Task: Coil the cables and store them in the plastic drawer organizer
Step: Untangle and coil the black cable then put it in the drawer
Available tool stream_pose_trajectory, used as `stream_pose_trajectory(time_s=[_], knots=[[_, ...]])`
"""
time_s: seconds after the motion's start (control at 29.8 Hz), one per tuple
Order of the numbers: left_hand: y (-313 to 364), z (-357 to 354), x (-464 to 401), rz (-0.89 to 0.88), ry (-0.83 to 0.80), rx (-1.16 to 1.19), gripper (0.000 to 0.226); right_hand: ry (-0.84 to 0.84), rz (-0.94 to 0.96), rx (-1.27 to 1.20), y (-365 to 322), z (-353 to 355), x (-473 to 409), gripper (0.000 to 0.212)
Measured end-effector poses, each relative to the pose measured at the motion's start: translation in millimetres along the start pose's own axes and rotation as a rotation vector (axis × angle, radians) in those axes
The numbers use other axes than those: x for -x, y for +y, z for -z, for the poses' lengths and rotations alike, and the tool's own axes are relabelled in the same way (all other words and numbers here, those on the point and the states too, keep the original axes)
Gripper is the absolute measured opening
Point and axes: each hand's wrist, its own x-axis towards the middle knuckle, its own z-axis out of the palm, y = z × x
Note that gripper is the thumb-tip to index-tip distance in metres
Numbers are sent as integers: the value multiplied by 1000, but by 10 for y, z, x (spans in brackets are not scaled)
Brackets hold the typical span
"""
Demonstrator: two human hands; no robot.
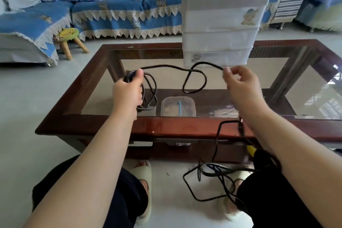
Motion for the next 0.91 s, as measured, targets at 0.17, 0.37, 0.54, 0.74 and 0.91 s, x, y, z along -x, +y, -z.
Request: stream_pose_trajectory(time_s=[0.17,0.37,0.54,0.74,0.91], knots=[[103,151,-145,90,181,221,46,-66,-41,254,91,116,-116,30],[141,241,-211,44,231,360,33,51,-54,253,141,243,-219,31],[187,299,-241,-28,213,394,33,-218,-3,440,204,130,-80,33],[101,112,-39,-53,-55,189,40,-489,393,943,325,-331,377,30],[-84,-127,163,129,-185,298,41,-359,378,449,221,-518,438,46]])
